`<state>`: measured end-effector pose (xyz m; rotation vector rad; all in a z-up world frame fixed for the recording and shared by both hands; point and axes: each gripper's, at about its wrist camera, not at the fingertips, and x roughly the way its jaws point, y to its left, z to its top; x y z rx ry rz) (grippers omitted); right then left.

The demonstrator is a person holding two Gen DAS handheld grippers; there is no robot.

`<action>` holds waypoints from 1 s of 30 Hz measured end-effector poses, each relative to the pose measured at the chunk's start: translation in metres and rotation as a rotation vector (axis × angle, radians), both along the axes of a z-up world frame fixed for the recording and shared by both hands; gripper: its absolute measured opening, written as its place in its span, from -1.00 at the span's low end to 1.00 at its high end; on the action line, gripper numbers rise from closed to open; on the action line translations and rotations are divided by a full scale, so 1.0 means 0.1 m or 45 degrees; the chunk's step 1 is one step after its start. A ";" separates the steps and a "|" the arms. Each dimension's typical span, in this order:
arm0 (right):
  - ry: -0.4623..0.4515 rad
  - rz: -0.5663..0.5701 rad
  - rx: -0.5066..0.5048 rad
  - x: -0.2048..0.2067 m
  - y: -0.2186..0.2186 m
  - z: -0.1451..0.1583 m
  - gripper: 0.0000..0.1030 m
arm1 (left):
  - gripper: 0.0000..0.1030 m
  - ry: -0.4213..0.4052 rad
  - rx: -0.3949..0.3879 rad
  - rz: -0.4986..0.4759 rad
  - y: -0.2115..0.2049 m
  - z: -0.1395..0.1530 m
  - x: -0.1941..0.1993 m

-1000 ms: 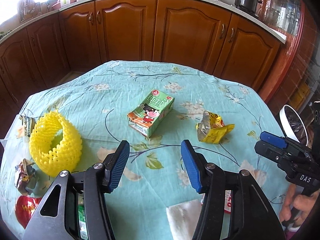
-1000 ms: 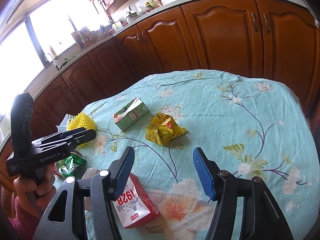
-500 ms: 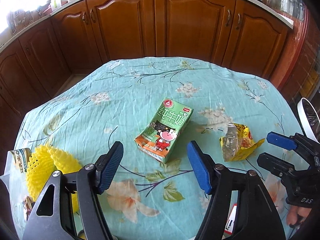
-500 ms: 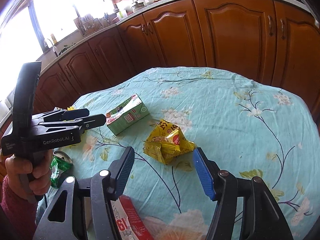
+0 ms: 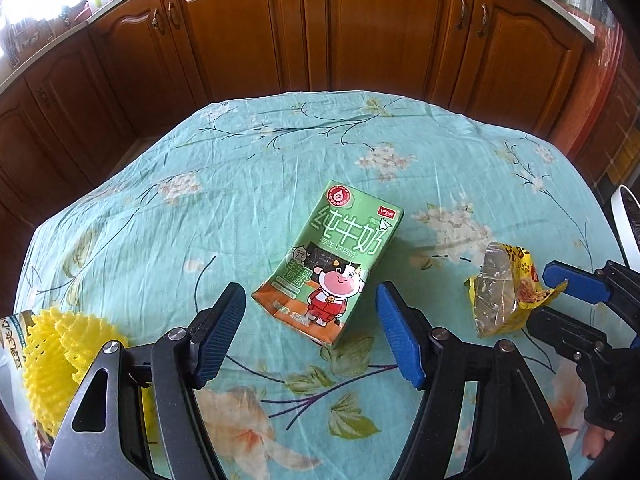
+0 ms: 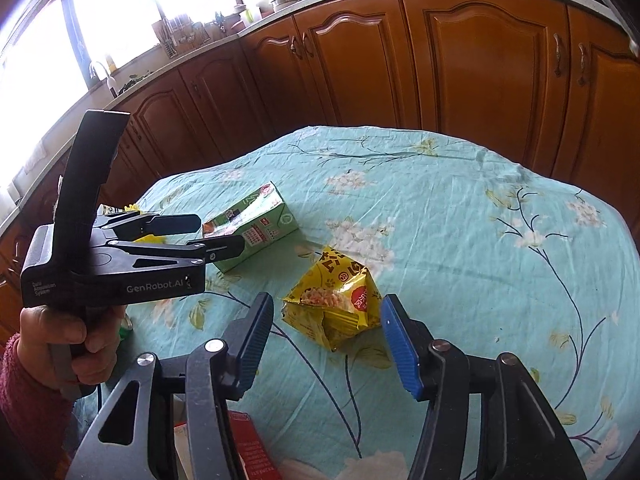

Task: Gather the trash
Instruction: 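Grasp the green milk carton with the left tool while the right tool grasps the yellow wrapper, then carry the green carton and yellow wrapper over the bin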

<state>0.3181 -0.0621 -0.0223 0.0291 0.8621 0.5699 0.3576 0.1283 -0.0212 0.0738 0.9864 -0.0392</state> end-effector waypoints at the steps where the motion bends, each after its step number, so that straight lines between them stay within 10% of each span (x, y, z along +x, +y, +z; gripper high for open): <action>1: -0.004 -0.009 -0.002 0.00 -0.01 0.00 -0.16 | 0.33 0.003 -0.001 -0.003 -0.01 -0.01 0.01; 10: 0.003 -0.006 0.005 -0.10 -0.04 -0.01 -0.82 | 0.03 -0.056 0.038 -0.081 -0.17 0.04 -0.11; 30: -0.044 -0.150 0.132 -0.68 -0.89 0.26 -0.91 | 0.02 -0.153 -0.185 -0.189 -0.76 0.51 -0.81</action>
